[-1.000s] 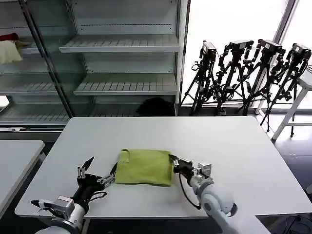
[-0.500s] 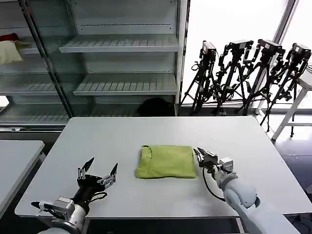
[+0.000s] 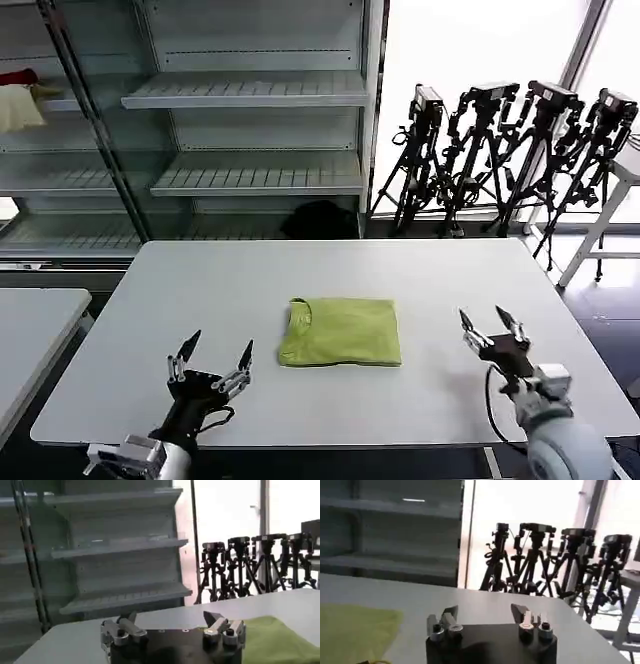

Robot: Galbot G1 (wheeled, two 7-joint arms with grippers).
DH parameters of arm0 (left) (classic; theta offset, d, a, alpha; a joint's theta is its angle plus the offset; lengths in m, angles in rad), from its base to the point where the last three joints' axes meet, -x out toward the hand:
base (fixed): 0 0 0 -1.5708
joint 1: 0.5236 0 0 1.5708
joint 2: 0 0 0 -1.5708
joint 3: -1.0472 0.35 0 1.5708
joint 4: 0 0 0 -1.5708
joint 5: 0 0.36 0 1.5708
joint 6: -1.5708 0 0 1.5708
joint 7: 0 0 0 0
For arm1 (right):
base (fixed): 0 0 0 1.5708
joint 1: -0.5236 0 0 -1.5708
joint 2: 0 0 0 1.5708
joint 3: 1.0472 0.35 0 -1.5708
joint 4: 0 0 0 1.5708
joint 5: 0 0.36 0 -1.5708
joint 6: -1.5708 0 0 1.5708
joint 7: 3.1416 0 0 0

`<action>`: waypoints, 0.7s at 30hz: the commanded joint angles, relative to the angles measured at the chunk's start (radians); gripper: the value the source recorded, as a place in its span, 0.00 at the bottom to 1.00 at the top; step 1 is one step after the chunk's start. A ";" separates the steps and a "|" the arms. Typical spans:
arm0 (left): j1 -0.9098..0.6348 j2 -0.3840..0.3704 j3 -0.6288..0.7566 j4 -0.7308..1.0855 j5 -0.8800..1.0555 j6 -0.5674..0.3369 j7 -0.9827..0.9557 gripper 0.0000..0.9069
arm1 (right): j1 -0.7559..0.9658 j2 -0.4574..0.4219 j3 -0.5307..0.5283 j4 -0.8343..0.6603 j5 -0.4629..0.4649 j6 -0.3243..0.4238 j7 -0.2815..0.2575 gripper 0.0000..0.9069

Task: Fold and organize the clothes.

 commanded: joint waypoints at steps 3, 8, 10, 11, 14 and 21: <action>0.176 -0.070 0.097 0.142 0.137 -0.404 -0.079 1.00 | -0.677 0.111 0.160 0.253 -0.287 0.564 0.201 1.00; 0.202 -0.075 0.072 0.151 0.171 -0.481 -0.078 1.00 | -0.687 0.122 0.123 0.220 -0.307 0.606 0.211 1.00; 0.207 -0.078 0.073 0.144 0.170 -0.480 -0.078 1.00 | -0.672 0.132 0.104 0.205 -0.318 0.637 0.201 1.00; 0.208 -0.078 0.073 0.142 0.170 -0.480 -0.078 1.00 | -0.668 0.134 0.096 0.194 -0.328 0.647 0.203 1.00; 0.212 -0.082 0.072 0.137 0.173 -0.482 -0.075 1.00 | -0.666 0.133 0.081 0.187 -0.346 0.656 0.204 1.00; 0.226 -0.078 0.059 0.124 0.172 -0.467 -0.047 1.00 | -0.653 0.118 0.062 0.145 -0.361 0.683 0.192 1.00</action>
